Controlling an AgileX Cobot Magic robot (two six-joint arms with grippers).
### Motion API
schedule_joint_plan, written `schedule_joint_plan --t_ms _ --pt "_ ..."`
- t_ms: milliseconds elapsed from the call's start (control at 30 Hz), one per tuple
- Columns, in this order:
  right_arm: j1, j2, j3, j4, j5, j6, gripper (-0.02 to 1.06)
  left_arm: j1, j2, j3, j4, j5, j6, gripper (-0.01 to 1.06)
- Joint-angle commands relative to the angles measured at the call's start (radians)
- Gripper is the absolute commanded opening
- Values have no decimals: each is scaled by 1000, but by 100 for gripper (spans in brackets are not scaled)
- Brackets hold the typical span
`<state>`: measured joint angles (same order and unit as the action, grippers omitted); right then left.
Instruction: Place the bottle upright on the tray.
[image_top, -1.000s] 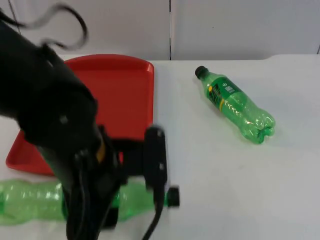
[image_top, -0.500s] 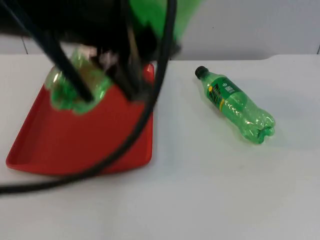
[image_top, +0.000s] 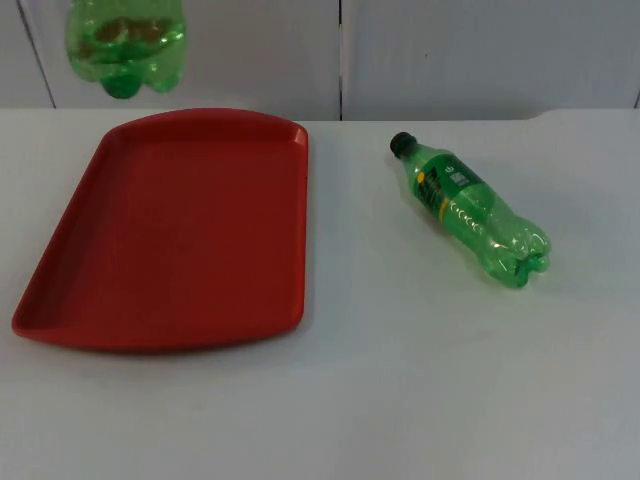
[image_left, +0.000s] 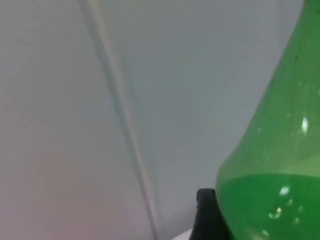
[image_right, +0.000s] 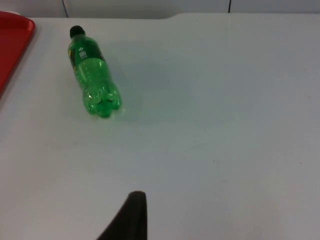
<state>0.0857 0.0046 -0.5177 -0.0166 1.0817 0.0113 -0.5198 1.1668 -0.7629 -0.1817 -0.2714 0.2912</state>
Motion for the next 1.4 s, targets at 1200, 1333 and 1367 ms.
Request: schedule_joint_plan --t_ms 1200,1333,1367 --pt "-6 -5 2 0 -5 0 105 461 500 -5 616 -734 -500 0" --pt "-6 -5 2 0 -5 0 105 461 631 -44 549 -837 -474 0" --pt "-6 -5 2 0 -5 0 105 461 658 -67 549 -837 -474 0"
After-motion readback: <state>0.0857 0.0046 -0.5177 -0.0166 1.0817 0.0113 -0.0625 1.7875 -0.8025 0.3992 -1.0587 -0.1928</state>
